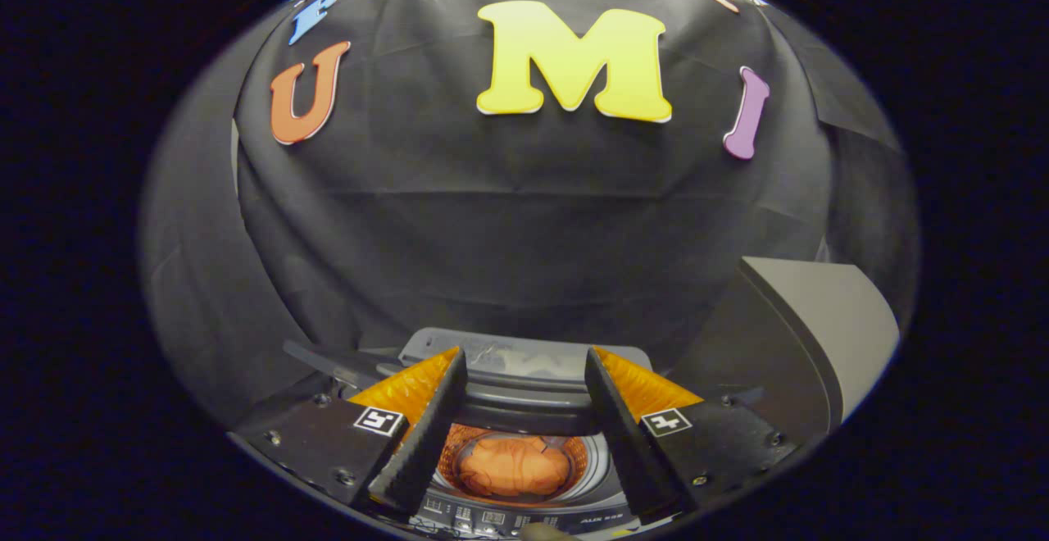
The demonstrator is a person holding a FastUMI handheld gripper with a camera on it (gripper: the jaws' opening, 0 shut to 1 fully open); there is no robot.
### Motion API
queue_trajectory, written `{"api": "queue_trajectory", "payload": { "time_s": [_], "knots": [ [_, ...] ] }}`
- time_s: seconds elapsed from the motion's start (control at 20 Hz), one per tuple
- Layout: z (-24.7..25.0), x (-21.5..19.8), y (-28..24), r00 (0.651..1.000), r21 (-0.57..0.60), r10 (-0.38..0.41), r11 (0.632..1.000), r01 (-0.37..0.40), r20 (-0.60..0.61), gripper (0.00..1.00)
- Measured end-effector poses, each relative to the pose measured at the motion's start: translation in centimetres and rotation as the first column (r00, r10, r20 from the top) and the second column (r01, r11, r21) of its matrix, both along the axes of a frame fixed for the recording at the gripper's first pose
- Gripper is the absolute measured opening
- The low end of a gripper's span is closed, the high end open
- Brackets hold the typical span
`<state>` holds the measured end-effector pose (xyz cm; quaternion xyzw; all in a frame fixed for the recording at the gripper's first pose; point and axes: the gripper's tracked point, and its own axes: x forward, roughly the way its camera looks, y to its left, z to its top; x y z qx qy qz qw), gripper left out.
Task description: Put the clothes into the washing machine and then close the washing machine lid.
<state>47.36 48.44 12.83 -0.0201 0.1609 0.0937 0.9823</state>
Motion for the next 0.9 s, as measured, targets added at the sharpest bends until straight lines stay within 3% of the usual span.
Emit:
{"api": "queue_trajectory", "payload": {
  "time_s": [0.05, 0.3, 0.9],
  "knots": [
    [-1.2, -0.1, -0.1, 0.999, -0.003, 0.001, 1.000, -0.001, -0.038, 0.96],
    [-6.4, -1.1, -0.7, 0.984, -0.040, -0.003, 0.999, -0.005, -0.180, 0.97],
    [-5.2, -1.7, -0.4, 0.983, -0.015, 0.020, 1.000, -0.023, -0.181, 0.97]
  ]
}}
